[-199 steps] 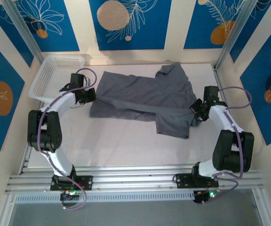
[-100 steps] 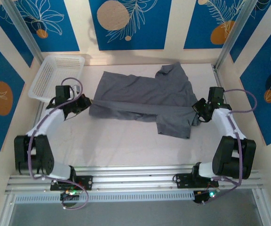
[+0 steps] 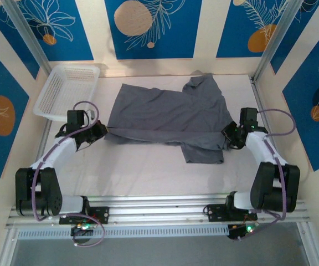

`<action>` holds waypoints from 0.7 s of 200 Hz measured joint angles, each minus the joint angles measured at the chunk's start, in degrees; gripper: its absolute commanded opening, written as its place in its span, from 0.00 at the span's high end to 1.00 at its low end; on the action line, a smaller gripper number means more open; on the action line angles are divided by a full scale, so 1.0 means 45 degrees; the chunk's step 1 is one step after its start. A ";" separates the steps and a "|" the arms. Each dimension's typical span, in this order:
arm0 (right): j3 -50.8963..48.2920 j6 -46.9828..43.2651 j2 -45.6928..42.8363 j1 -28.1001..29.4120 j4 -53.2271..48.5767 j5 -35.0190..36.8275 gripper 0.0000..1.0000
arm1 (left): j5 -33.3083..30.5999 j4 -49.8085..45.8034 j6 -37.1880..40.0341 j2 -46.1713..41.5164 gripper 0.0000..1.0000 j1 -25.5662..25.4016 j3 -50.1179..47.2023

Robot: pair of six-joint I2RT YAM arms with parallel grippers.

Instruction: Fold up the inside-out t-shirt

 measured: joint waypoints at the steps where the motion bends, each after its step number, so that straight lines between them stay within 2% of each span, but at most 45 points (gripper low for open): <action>1: -0.0049 0.0000 -0.0078 -0.0005 0.0000 0.0024 0.66 | 0.0000 0.0000 0.0010 0.0000 1.00 -0.0005 0.0005; 17: -0.0636 -0.0029 -0.0690 -0.0029 0.0078 0.0058 0.68 | -0.0039 0.0000 0.0199 0.0097 1.00 -0.0005 0.0015; 49: -0.1010 -0.0073 -0.0121 -0.0024 0.0233 -0.0413 0.61 | -0.0058 0.0000 0.0369 0.0408 1.00 -0.0005 0.0019; 73: -0.1039 -0.0015 0.0155 0.0087 0.0646 -0.0797 0.64 | -0.0063 0.0000 0.0525 0.0588 1.00 -0.0005 0.0019; 105: -0.0884 0.0160 0.0364 0.0607 0.0908 -0.1035 0.76 | -0.0078 0.0000 0.0563 0.0656 1.00 -0.0005 0.0019; 130: -0.0874 0.0233 0.0413 0.0826 0.1073 -0.1020 0.98 | -0.0078 0.0000 0.0563 0.0665 1.00 -0.0005 0.0019; 140: -0.0860 0.0408 0.0461 0.0821 0.1073 -0.0981 1.00 | -0.0083 -0.0005 0.0563 0.0665 1.00 -0.0005 0.0019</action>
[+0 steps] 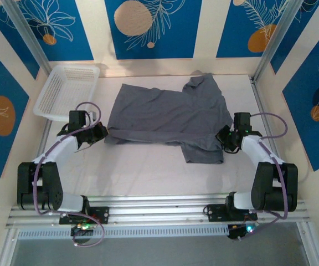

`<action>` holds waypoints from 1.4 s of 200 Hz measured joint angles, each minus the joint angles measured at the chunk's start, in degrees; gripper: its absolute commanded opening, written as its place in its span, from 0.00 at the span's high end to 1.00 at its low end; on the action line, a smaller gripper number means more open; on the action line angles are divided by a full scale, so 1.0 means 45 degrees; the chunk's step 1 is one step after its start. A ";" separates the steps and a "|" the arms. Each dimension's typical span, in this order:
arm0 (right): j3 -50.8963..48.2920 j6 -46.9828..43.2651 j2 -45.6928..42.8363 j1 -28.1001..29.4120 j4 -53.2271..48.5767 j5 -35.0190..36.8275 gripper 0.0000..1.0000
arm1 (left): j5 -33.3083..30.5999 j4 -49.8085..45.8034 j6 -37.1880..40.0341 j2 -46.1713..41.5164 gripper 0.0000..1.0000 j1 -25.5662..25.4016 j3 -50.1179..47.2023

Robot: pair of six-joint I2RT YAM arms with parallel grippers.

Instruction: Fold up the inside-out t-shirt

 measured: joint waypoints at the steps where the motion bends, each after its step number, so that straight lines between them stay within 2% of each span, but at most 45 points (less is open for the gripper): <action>1: 0.0005 -0.0039 0.0010 0.0000 -0.0005 -0.0005 1.00 | -0.0005 0.0000 0.0000 0.0000 1.00 0.0000 0.0000; 33: -0.0029 0.0204 -0.0568 0.0000 -0.0364 0.0515 1.00 | -0.0879 -0.0869 -0.0024 -0.0617 1.00 -0.0010 0.0010; 56: -0.1297 0.1069 -0.3793 -0.0029 -0.0549 0.0976 1.00 | -0.1763 -0.1899 -0.0214 -0.3079 1.00 -0.0024 -0.0291; 71: -0.2176 0.1651 -0.6076 -0.0073 -0.1054 0.1287 1.00 | -0.1928 -0.2089 -0.0442 -0.4901 1.00 -0.0029 -0.0869; 87: -0.2934 0.2035 -0.7669 -0.0155 -0.1715 0.1452 1.00 | -0.1904 -0.2069 -0.0865 -0.6246 1.00 -0.0039 -0.1923; 111: -0.3444 0.2351 -0.8641 -0.0355 -0.3099 0.1593 1.00 | -0.1671 -0.2234 -0.1647 -0.6679 1.00 -0.0073 -0.3526; 134: -0.3453 0.2608 -0.9695 -0.0398 -0.4255 0.1622 1.00 | -0.1836 -0.3322 -0.2166 -0.7213 1.00 -0.0083 -0.4478; 171: -0.3672 0.3589 -1.3532 -0.0398 -0.5731 0.1598 1.00 | -0.2307 -0.3920 -0.2754 -0.9646 1.00 -0.0083 -0.4639; 188: -0.3993 0.4114 -1.4770 -0.0398 -0.6237 0.1583 1.00 | -0.2322 -0.3876 -0.2963 -0.9724 1.00 -0.0083 -0.4687; 215: -0.4265 0.4367 -1.4824 -0.0398 -0.6470 0.1540 1.00 | -0.2278 -0.3682 -0.2958 -0.8971 1.00 -0.0083 -0.4736; 241: -0.4303 0.4158 -1.4178 -0.0398 -0.5484 0.1481 1.00 | -0.2200 -0.3643 -0.2657 -0.8208 1.00 -0.0107 -0.4469; 254: -0.4240 0.3910 -1.3197 -0.0398 -0.4668 0.1486 1.00 | -0.2200 -0.3628 -0.2351 -0.7825 1.00 -0.0121 -0.3891; 280: -0.3580 0.3133 -0.9962 -0.0403 -0.3109 0.1472 1.00 | -0.2191 -0.2973 -0.1739 -0.6465 1.00 -0.0141 -0.2278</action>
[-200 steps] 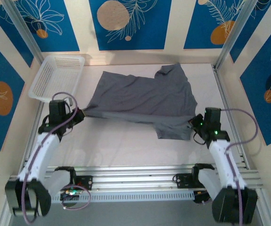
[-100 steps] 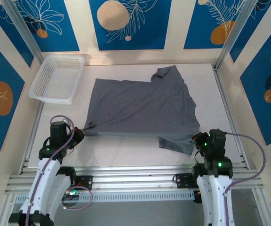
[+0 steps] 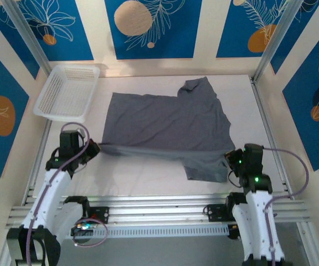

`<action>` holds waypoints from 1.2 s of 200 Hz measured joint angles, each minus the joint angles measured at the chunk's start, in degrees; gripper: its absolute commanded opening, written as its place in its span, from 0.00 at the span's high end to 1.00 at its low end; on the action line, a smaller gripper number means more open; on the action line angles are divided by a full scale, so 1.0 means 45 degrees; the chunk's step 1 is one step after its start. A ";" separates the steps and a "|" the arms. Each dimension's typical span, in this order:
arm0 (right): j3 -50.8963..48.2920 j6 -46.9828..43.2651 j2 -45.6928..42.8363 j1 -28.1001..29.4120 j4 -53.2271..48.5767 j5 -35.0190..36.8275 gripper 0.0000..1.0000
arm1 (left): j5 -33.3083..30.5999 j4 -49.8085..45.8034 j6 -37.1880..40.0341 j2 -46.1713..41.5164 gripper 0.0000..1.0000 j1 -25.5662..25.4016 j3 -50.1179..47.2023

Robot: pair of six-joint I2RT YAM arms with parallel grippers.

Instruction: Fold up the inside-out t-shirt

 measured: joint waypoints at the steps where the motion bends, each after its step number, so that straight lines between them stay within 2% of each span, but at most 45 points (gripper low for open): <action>1: 0.0019 -0.0010 0.0087 0.0000 0.0044 0.0000 1.00 | 0.0000 0.0024 0.0019 0.0053 1.00 -0.0005 0.0044; 25: 0.0860 -0.0641 0.2817 -0.0117 0.1462 -0.0146 1.00 | -0.0015 0.0719 0.0607 0.2001 1.00 -0.0015 0.1331; 85: 0.2064 -0.1744 0.6533 -0.0767 0.3560 -0.0782 1.00 | -0.0087 0.2059 0.1506 0.6067 1.00 -0.0262 0.2531; 158: 0.3847 -0.2327 1.0006 -0.0894 0.4187 -0.1773 1.00 | -0.1005 0.2249 0.1511 0.7271 1.00 -0.0277 0.2463; 178: 0.3852 -0.2331 0.9763 -0.0957 0.3997 -0.1826 1.00 | -0.0709 0.2365 0.1506 0.6941 1.00 -0.0277 0.2327; 197: 0.3847 -0.2317 0.8422 -0.1059 0.3473 -0.1744 1.00 | -0.0345 0.2244 0.1501 0.5600 1.00 -0.0277 0.2191; 221: 0.2977 -0.1943 0.4585 -0.1103 0.3288 -0.1496 1.00 | -0.0073 0.2171 0.1321 0.2919 1.00 -0.0335 0.1622; 240: 0.1379 -0.1481 0.0879 -0.1127 0.2827 -0.1316 1.00 | 0.0107 0.2181 0.0826 0.0699 1.00 -0.0437 0.0097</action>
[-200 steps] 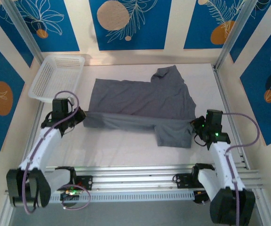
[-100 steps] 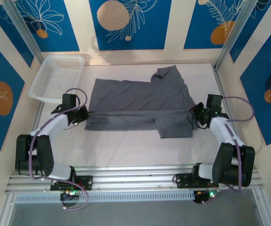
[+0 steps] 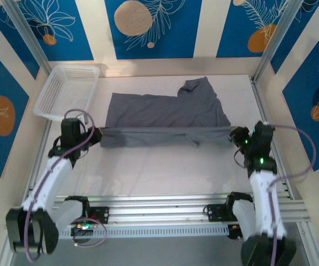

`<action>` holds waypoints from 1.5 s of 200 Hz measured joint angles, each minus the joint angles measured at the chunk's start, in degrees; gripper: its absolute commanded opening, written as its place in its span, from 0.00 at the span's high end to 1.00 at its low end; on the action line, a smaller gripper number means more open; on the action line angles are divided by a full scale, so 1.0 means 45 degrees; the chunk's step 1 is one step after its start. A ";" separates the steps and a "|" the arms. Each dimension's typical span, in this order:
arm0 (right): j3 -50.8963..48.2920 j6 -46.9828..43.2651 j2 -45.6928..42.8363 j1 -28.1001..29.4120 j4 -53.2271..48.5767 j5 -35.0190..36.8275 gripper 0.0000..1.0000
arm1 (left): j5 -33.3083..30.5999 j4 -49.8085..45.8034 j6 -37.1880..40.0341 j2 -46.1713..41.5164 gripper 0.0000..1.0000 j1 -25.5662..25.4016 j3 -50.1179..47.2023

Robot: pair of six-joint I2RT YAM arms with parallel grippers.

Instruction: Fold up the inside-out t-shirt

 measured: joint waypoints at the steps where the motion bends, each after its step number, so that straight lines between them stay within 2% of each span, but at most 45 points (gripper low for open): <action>1: -0.0068 0.0015 -0.0155 0.0000 -0.0029 0.0000 1.00 | 0.0000 0.0005 -0.0024 -0.0083 1.00 -0.0005 -0.0068; 17: -0.1433 0.0233 -0.2608 0.0000 -0.0675 0.0083 1.00 | 0.0087 -0.0384 -0.0563 -0.1787 1.00 -0.0073 -0.1928; 31: -0.2225 0.0393 -0.3701 0.0000 -0.1452 0.0131 1.00 | 0.0117 -0.1258 -0.1078 -0.3526 1.00 -0.0112 -0.3376; 61: -0.2472 0.0743 -0.4041 0.0000 -0.2720 0.0228 1.00 | -0.0219 -0.3215 -0.1792 -0.7747 1.00 -0.0141 -0.4299; 74: -0.2467 0.0889 -0.4046 0.0005 -0.2895 0.0452 1.00 | -0.0471 -0.3230 -0.1933 -0.8723 0.99 -0.0141 -0.4299; 85: -0.2467 0.1001 -0.4046 0.0000 -0.2973 0.0651 1.00 | -0.0559 -0.3128 -0.2035 -0.8801 0.98 -0.0141 -0.4299; 104: -0.2467 0.1039 -0.3978 0.0005 -0.2730 0.0821 1.00 | -0.0568 -0.2744 -0.2001 -0.7524 0.98 -0.0146 -0.4163; 131: -0.2463 0.0884 -0.2817 0.0005 -0.1642 0.0860 1.00 | -0.0544 -0.2244 -0.1297 -0.3745 1.00 -0.0151 -0.2851; 154: -0.2336 0.0636 -0.0738 0.0005 -0.0495 0.0855 1.00 | -0.0544 -0.1263 -0.0549 -0.0821 1.00 -0.0146 -0.1447; 180: -0.1481 0.0413 0.2210 0.0000 0.0461 0.0714 1.00 | -0.0529 -0.0180 -0.0087 0.1413 1.00 -0.0151 -0.0461; 245: 0.0243 0.0010 0.7368 0.0000 0.2487 0.0180 1.00 | -0.0447 0.1175 0.0019 0.5785 1.00 -0.0151 0.0714; 258: 0.0427 -0.0170 0.8160 0.0000 0.2715 0.0170 0.90 | -0.0442 0.1253 0.0068 0.6596 0.99 -0.0160 0.0957; 274: 0.0806 -0.0379 0.9107 -0.0019 0.2701 0.0083 0.63 | -0.0447 0.1515 0.0296 0.7388 0.79 -0.0165 0.1200; 284: 0.1151 -0.0602 0.9544 -0.0078 0.2521 -0.0010 0.54 | -0.0471 0.1588 0.0301 0.7723 0.67 -0.0170 0.1355; 300: 0.1598 -0.0767 0.9685 -0.0160 0.2161 -0.0107 0.41 | -0.0500 0.1598 0.0495 0.7834 0.53 -0.0170 0.1491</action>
